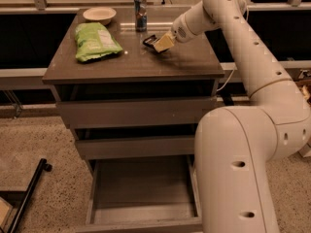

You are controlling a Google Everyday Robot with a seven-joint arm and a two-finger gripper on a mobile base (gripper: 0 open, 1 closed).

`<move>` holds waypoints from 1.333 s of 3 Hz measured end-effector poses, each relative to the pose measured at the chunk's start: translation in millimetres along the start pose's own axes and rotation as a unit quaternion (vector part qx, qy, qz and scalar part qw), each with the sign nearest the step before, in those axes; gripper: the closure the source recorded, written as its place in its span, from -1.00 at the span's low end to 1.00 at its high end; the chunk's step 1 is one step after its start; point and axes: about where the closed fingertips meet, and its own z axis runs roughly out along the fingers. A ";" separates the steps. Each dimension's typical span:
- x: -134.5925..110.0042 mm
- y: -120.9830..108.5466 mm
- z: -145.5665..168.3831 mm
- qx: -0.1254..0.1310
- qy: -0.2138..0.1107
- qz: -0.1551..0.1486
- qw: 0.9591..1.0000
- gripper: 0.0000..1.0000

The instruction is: Place rxbar chocolate into bottom drawer

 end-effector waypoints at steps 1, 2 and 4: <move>-5.3 29.2 -25.8 -0.016 0.009 -0.006 1.000 1.00; 2.3 73.6 -55.7 -0.053 0.002 -0.009 0.999 1.00; -4.1 179.9 -146.6 -0.081 -0.086 -0.042 0.992 1.00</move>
Offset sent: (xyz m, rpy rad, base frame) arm -0.1861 0.0106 0.0042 0.0482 0.1562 0.1787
